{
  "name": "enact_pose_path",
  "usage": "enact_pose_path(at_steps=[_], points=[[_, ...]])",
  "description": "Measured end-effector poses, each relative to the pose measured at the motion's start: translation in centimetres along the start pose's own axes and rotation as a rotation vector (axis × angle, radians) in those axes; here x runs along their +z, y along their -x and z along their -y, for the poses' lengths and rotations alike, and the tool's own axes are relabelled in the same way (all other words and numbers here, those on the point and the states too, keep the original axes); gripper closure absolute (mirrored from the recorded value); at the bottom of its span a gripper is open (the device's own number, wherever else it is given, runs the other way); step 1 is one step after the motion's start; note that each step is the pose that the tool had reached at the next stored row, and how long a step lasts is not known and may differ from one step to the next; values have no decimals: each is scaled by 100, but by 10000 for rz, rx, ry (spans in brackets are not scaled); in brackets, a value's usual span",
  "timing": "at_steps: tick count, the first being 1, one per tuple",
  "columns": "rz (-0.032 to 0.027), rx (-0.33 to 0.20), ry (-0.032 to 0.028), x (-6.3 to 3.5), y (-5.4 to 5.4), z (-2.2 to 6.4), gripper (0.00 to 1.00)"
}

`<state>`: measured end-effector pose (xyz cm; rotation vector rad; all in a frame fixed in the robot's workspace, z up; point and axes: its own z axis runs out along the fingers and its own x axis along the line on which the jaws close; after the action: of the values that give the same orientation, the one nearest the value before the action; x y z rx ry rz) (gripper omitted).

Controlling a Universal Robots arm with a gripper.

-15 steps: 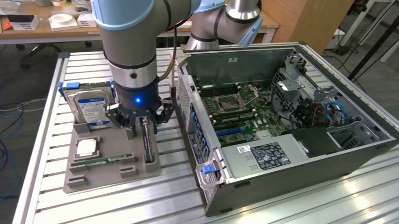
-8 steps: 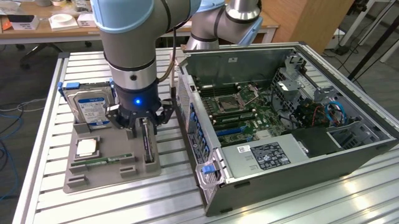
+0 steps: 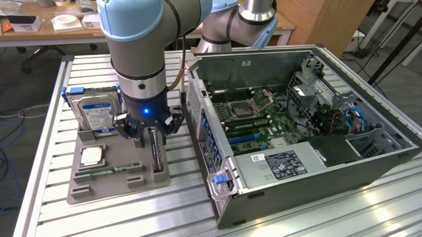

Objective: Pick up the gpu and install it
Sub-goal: 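Pick up the gpu and move the gpu toward the slot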

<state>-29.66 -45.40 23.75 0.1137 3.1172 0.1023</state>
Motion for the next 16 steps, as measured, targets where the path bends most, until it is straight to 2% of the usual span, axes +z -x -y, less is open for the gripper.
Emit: enact_pose_path(at_steps=[16], points=[[0,0,0,48,-2,2,47]])
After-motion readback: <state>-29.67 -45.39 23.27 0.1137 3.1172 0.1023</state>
